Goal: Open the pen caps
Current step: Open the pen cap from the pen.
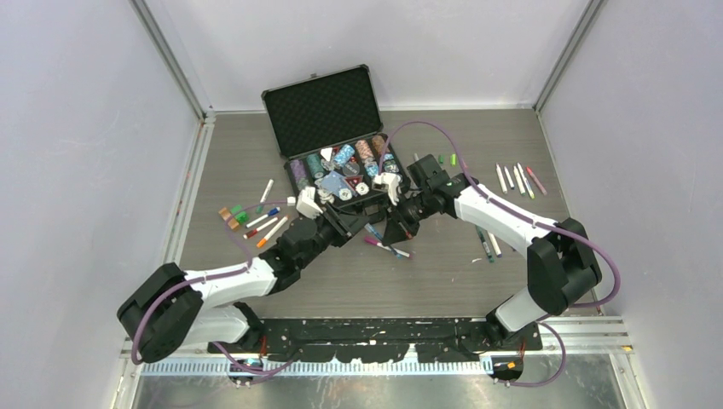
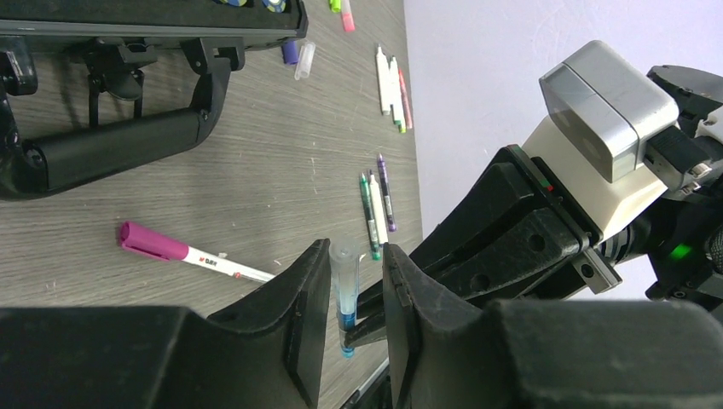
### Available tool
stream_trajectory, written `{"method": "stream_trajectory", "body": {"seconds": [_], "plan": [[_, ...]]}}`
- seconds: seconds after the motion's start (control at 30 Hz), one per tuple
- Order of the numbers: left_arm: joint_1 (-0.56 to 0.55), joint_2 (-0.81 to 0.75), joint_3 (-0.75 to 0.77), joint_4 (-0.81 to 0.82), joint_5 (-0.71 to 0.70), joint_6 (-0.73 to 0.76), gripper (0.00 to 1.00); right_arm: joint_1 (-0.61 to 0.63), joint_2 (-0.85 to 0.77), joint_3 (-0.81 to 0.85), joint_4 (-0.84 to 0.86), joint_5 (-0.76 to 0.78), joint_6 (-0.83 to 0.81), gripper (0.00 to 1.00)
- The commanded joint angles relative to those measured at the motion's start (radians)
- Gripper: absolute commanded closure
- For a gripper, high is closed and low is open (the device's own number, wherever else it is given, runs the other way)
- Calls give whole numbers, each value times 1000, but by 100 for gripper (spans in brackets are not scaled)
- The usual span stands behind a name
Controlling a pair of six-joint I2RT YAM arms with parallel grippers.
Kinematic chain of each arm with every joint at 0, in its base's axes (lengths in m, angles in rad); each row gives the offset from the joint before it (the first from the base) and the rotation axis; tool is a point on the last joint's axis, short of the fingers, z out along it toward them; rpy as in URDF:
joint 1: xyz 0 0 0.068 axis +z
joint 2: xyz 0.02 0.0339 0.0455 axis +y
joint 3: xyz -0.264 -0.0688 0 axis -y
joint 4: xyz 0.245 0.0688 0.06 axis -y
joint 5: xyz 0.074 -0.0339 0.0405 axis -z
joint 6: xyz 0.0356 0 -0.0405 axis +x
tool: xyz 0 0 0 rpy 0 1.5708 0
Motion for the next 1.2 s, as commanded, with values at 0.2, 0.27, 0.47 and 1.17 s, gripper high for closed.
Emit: {"method": "stream_trajectory", "body": {"seconds": [0.2,0.27,0.47,1.17], "plan": [[-1,29,40,32,7,26,71,1,8,1,38,-30,7,100],[-1,28,39,30,2,29,73,1,8,1,36,-34,6,100],[-1,30,40,45,0,49,100,1,12,-1,33,-49,3,98],[9,72,-1,217,-6,50,100,-16,43,4,72,-45,100,99]]}}
